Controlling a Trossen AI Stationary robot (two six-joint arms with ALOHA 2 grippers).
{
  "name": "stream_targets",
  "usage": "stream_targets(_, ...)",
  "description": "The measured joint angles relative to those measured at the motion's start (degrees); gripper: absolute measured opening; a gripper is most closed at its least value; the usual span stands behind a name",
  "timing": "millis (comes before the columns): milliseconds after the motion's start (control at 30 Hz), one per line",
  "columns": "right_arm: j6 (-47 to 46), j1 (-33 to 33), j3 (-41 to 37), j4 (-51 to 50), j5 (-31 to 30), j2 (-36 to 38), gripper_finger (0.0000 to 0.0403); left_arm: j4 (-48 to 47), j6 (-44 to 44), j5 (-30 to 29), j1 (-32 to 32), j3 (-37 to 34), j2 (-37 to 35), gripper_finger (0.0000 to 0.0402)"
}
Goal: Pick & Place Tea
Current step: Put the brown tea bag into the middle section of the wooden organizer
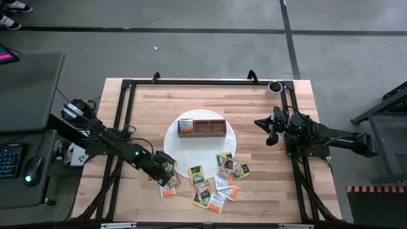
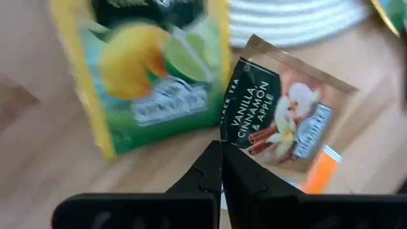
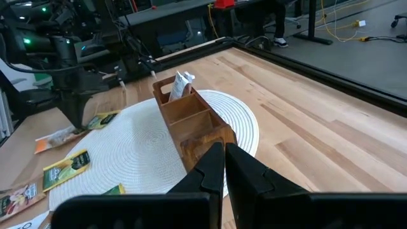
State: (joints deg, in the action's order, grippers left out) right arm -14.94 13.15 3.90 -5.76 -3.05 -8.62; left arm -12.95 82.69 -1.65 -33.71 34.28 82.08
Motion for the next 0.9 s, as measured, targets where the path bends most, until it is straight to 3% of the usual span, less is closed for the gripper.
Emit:
stream_targets(500,0.0,0.0,0.0,0.0,0.0,0.0,0.0012,-4.6,-2.0,-4.2,0.0,0.0,-10.8,0.0)
stream_targets(700,0.0,0.0,0.0,0.0,0.0,0.0,0.0012,-6.1,-7.8,-6.5,0.0,0.0,-15.8,0.0)
stream_targets(900,0.0,0.0,0.0,0.0,0.0,0.0,0.0012,-14.4,-13.6,-8.7,0.0,3.8,-18.6,0.0)
